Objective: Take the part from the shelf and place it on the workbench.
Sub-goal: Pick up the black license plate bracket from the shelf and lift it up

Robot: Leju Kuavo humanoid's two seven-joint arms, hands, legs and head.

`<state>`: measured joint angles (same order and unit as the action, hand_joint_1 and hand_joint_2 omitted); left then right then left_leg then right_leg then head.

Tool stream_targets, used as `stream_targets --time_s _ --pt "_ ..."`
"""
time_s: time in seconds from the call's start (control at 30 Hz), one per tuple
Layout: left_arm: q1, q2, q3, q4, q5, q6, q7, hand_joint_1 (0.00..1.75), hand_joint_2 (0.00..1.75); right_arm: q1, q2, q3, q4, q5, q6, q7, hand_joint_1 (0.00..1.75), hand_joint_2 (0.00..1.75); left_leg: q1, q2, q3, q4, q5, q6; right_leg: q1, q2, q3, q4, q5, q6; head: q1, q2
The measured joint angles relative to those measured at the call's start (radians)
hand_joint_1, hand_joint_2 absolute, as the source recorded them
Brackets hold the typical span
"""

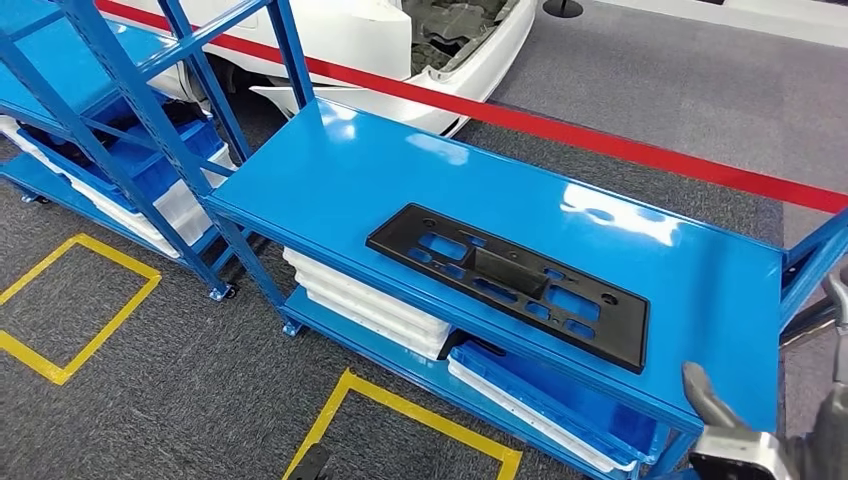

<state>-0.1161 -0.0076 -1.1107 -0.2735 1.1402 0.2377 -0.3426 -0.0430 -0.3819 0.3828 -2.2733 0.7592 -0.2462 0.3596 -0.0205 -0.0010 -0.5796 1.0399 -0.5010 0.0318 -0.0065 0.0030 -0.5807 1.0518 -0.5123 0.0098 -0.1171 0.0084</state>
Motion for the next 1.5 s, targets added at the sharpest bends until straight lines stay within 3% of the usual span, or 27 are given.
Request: stream_targets --time_s 0.17,0.4,0.77,1.0,1.27,1.5 --pt "0.001 0.000 0.001 0.004 0.000 -0.006 0.000 0.00 0.00 -0.030 -0.028 0.002 0.018 -0.033 0.043 0.034 0.00 1.75 0.002 -0.001 0.001 0.002 -0.004 -0.005 0.006 0.001 0.006 -0.016 -0.002 -0.006 -0.002 0.000" --pt "0.001 0.000 0.001 0.007 -0.002 -0.003 0.002 0.00 0.00 -0.032 -0.045 0.002 0.036 -0.041 0.020 0.038 0.00 1.75 0.005 -0.002 0.005 -0.002 -0.003 -0.009 0.010 0.001 0.008 -0.015 -0.006 -0.012 -0.002 0.000" --pt "0.001 0.000 0.002 0.009 -0.001 -0.005 0.004 0.00 0.00 -0.029 -0.051 0.002 0.058 -0.045 0.011 0.044 0.00 1.75 0.009 -0.002 0.005 -0.004 -0.005 -0.013 0.010 0.001 0.009 -0.015 -0.007 -0.014 -0.001 0.000" --pt "0.001 0.000 0.007 0.009 0.001 -0.017 0.016 0.00 0.00 -0.043 -0.077 0.002 0.073 -0.137 0.157 0.173 0.00 1.75 0.008 -0.002 0.005 -0.004 -0.005 -0.013 0.010 0.001 0.010 -0.017 -0.007 -0.014 -0.001 0.000" --pt "0.001 0.000 0.008 0.009 0.001 -0.018 0.020 0.00 0.00 -0.059 -0.102 0.001 0.090 -0.167 0.185 0.196 0.00 1.75 0.008 -0.002 0.005 -0.004 -0.005 -0.013 0.010 0.000 0.010 -0.018 -0.007 -0.014 -0.001 0.000" --pt "0.001 0.000 0.009 0.009 -0.010 -0.023 0.030 0.00 0.00 -0.080 -0.160 -0.003 0.110 -0.346 0.280 0.300 0.00 1.75 0.008 -0.002 0.005 -0.004 -0.005 -0.013 0.010 0.000 0.010 -0.018 -0.007 -0.014 -0.001 0.000"
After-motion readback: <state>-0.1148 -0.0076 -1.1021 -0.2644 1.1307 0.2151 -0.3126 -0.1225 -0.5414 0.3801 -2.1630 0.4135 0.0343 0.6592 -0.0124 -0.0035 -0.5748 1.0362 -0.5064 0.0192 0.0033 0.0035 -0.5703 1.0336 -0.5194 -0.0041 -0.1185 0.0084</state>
